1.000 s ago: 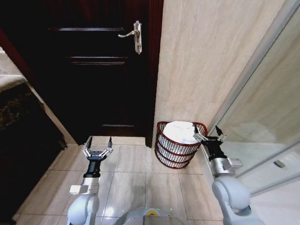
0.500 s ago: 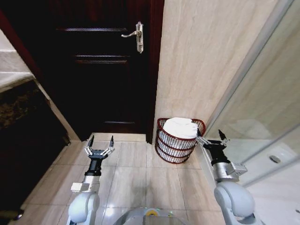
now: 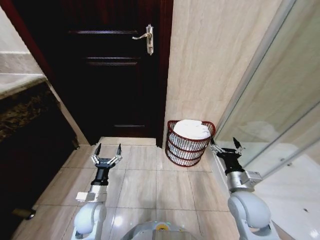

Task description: Discard the used towel into the hamper.

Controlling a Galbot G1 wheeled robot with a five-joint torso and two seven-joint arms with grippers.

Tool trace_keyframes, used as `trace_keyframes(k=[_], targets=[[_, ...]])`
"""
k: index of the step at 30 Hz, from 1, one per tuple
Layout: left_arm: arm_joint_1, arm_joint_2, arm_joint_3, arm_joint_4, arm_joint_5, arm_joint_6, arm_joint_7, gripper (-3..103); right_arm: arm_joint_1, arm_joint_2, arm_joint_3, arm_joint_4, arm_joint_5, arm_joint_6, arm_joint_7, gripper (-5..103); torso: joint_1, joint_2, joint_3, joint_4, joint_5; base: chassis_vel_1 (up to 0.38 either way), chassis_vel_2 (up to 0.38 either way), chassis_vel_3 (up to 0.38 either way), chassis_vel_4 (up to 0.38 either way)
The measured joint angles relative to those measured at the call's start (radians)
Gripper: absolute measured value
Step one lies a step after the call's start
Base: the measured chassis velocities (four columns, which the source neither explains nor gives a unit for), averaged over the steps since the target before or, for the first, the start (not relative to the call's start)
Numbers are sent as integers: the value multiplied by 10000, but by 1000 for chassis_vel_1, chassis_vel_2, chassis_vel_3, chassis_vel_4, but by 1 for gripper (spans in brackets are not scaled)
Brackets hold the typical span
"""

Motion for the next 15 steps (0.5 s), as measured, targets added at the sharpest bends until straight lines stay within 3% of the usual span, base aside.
trace_keyframes(k=[15], targets=[[-39, -54, 26, -27, 4, -22, 127, 100, -106, -71, 124, -13, 124, 49, 11, 100, -1, 0, 0, 1, 0, 91, -86, -93, 90]])
